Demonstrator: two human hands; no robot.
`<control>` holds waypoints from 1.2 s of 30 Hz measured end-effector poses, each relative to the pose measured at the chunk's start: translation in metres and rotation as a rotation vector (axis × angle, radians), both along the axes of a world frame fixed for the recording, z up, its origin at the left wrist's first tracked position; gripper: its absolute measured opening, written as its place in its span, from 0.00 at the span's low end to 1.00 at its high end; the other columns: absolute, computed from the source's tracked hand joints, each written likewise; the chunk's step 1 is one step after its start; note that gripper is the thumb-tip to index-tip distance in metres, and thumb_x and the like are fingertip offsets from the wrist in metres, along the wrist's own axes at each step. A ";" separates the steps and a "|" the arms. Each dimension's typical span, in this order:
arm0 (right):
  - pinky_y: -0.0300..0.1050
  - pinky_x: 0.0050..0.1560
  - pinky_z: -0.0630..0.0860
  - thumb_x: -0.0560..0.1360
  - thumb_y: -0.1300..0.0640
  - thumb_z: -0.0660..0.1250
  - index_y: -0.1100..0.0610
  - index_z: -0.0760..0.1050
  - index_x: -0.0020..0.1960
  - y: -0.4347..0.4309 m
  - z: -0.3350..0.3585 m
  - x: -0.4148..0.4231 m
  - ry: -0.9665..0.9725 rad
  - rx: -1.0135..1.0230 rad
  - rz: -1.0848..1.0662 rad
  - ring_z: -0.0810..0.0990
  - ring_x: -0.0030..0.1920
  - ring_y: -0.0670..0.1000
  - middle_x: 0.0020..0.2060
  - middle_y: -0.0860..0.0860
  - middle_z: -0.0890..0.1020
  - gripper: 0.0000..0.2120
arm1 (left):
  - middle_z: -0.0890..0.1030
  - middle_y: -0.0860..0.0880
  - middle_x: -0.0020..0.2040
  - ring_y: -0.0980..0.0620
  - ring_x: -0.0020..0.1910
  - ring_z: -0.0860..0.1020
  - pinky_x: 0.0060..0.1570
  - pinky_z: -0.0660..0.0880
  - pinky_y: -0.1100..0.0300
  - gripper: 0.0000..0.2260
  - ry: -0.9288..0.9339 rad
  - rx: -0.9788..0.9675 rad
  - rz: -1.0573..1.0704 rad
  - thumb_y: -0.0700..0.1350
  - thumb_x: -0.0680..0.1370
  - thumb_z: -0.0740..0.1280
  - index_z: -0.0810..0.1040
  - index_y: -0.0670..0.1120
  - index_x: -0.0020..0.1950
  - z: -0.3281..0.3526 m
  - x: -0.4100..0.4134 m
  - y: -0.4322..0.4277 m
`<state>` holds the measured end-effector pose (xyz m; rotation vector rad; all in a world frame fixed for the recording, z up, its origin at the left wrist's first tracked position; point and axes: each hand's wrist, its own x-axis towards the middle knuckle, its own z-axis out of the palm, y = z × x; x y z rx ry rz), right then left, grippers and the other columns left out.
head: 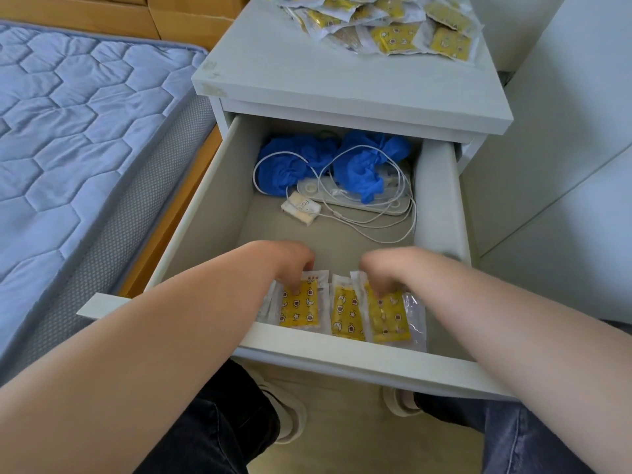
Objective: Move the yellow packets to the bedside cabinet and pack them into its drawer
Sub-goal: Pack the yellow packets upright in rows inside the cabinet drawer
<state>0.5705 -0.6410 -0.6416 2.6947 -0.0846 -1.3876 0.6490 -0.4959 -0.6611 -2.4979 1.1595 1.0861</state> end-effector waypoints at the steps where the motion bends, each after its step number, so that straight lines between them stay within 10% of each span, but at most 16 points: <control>1: 0.41 0.34 0.72 0.76 0.57 0.67 0.63 0.76 0.61 0.004 -0.005 -0.002 0.048 -0.040 0.022 0.75 0.43 0.53 0.49 0.55 0.79 0.16 | 0.74 0.47 0.63 0.47 0.59 0.74 0.54 0.71 0.56 0.23 -0.012 0.018 -0.012 0.45 0.74 0.72 0.70 0.47 0.67 -0.001 0.000 0.000; 5: 0.45 0.50 0.74 0.76 0.50 0.68 0.60 0.75 0.64 0.003 -0.011 -0.003 0.059 -0.115 0.033 0.77 0.49 0.53 0.60 0.54 0.79 0.21 | 0.74 0.48 0.62 0.47 0.59 0.74 0.54 0.71 0.56 0.24 0.013 0.021 -0.026 0.46 0.72 0.74 0.70 0.48 0.66 -0.001 -0.002 0.000; 14: 0.48 0.54 0.73 0.74 0.41 0.67 0.59 0.69 0.69 0.000 -0.014 -0.011 0.085 -0.075 0.052 0.77 0.60 0.56 0.63 0.54 0.76 0.31 | 0.73 0.48 0.61 0.48 0.57 0.73 0.51 0.70 0.56 0.32 0.001 0.041 -0.121 0.51 0.68 0.77 0.67 0.48 0.67 0.001 -0.010 -0.005; 25: 0.49 0.55 0.74 0.73 0.39 0.66 0.59 0.73 0.65 -0.001 -0.012 -0.011 0.148 -0.077 0.077 0.75 0.49 0.55 0.57 0.54 0.78 0.30 | 0.74 0.48 0.61 0.47 0.58 0.72 0.53 0.70 0.54 0.32 -0.071 0.135 -0.167 0.61 0.69 0.73 0.68 0.48 0.67 -0.002 -0.010 -0.004; 36: 0.48 0.52 0.76 0.71 0.41 0.70 0.58 0.68 0.66 0.002 -0.015 -0.007 -0.129 0.190 -0.052 0.78 0.56 0.56 0.59 0.54 0.78 0.31 | 0.74 0.48 0.61 0.48 0.58 0.74 0.50 0.70 0.56 0.30 0.010 0.068 -0.099 0.55 0.70 0.75 0.67 0.48 0.68 0.001 -0.010 -0.007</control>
